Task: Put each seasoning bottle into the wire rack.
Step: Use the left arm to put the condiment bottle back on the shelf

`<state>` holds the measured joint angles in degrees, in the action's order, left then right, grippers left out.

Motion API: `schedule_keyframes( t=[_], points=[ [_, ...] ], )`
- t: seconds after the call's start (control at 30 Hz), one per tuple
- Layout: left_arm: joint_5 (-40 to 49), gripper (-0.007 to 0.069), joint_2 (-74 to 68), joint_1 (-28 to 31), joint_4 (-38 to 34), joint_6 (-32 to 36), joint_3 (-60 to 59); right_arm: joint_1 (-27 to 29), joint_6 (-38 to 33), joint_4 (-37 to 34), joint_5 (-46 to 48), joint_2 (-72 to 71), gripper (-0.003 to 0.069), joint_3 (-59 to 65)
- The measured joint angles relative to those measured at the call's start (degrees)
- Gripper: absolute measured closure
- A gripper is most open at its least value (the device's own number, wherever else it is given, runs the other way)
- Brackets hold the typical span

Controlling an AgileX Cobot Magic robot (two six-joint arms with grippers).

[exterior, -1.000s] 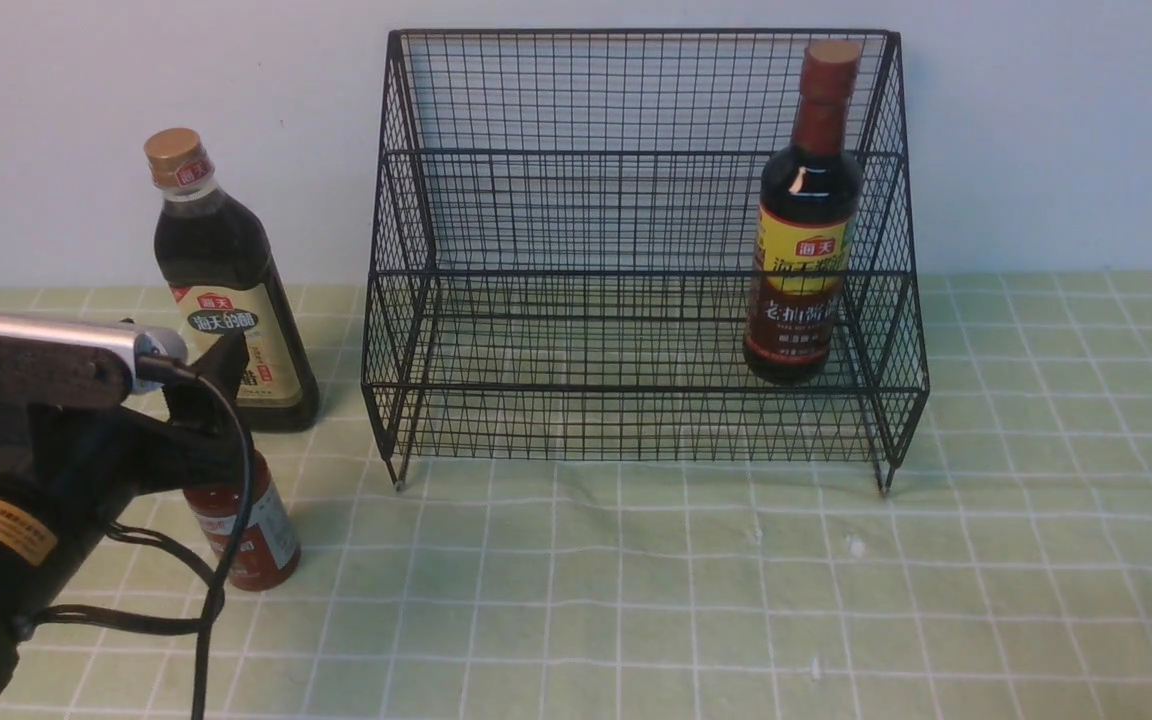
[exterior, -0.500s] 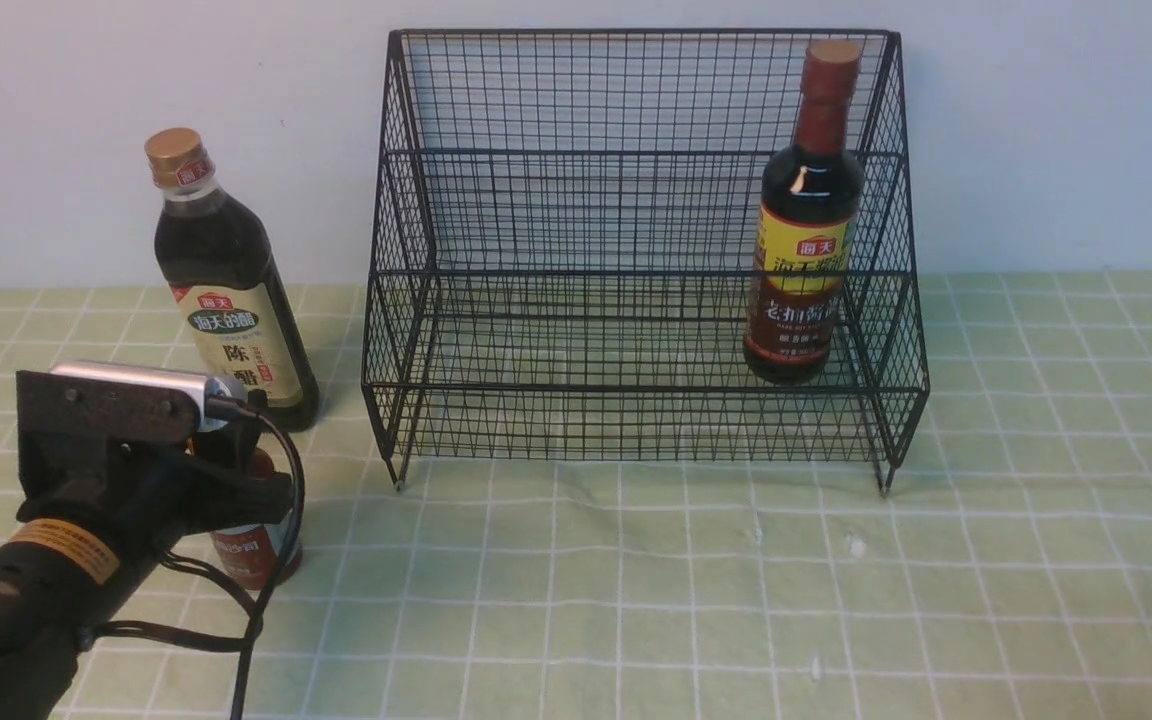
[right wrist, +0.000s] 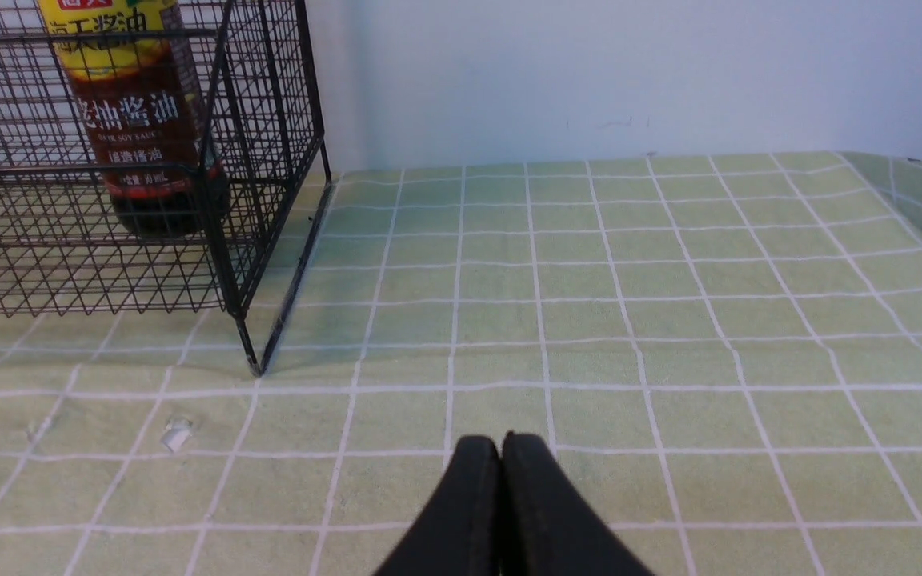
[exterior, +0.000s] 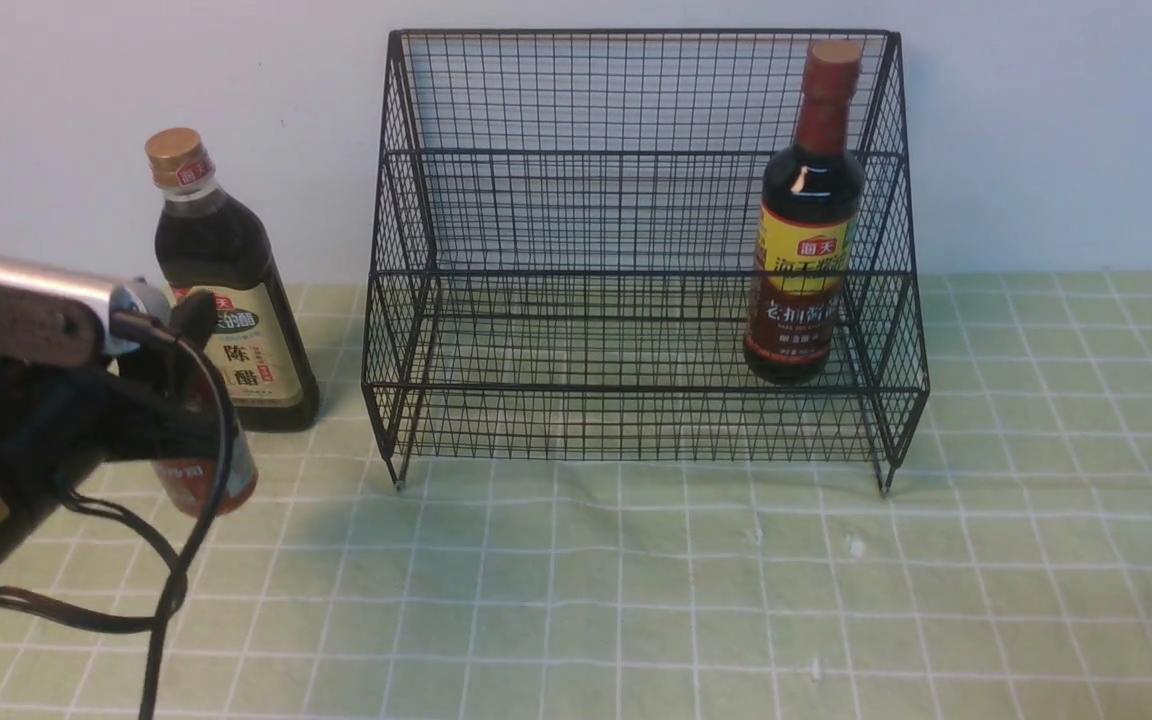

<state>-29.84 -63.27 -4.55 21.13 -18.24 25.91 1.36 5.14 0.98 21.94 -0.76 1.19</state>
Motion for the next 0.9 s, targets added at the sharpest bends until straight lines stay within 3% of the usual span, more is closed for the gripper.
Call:
schedule_keyframes(
  t=[0.1,0.17,0.3,0.53,0.9],
  points=[
    [1.27,0.0368,1.52,0.00,4.98,-6.49,3.70,0.00,0.00,0.00,0.00,0.00,0.0672,0.00],
    [1.33,0.0368,1.69,-0.07,11.69,-15.31,8.27,0.00,0.00,0.00,0.00,0.00,0.0672,0.00],
    [1.33,0.0368,-0.10,-2.61,19.01,-23.00,14.10,0.00,0.00,0.00,0.00,0.00,0.0672,0.00],
    [4.18,0.0368,-10.81,-10.46,21.71,-22.15,22.91,0.00,0.00,0.00,0.00,0.00,0.0672,0.00],
    [4.56,0.0368,-23.53,-12.18,21.38,-20.48,29.08,0.00,0.00,0.00,0.00,0.00,0.0672,0.00]
  ],
)
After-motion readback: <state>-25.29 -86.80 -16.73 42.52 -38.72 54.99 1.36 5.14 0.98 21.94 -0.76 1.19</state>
